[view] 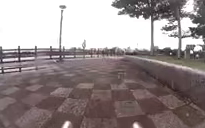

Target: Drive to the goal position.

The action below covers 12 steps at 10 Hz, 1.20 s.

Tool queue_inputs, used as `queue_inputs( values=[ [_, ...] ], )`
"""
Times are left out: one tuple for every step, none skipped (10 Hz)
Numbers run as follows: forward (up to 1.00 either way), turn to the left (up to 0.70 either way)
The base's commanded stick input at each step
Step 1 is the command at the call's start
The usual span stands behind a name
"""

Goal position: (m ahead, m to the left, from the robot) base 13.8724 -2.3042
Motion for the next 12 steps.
queue_inputs(
  values=[
    [0.7,0.0],
    [0.7,0.0],
    [0.7,0.0],
    [0.7,0.0],
    [0.7,0.0],
    [0.7,0.0],
    [0.7,0.0],
    [0.7,0.0],
    [0.7,0.0],
    [0.7,0.0],
    [0.7,0.0],
    [0.7,0.0]
  ],
)
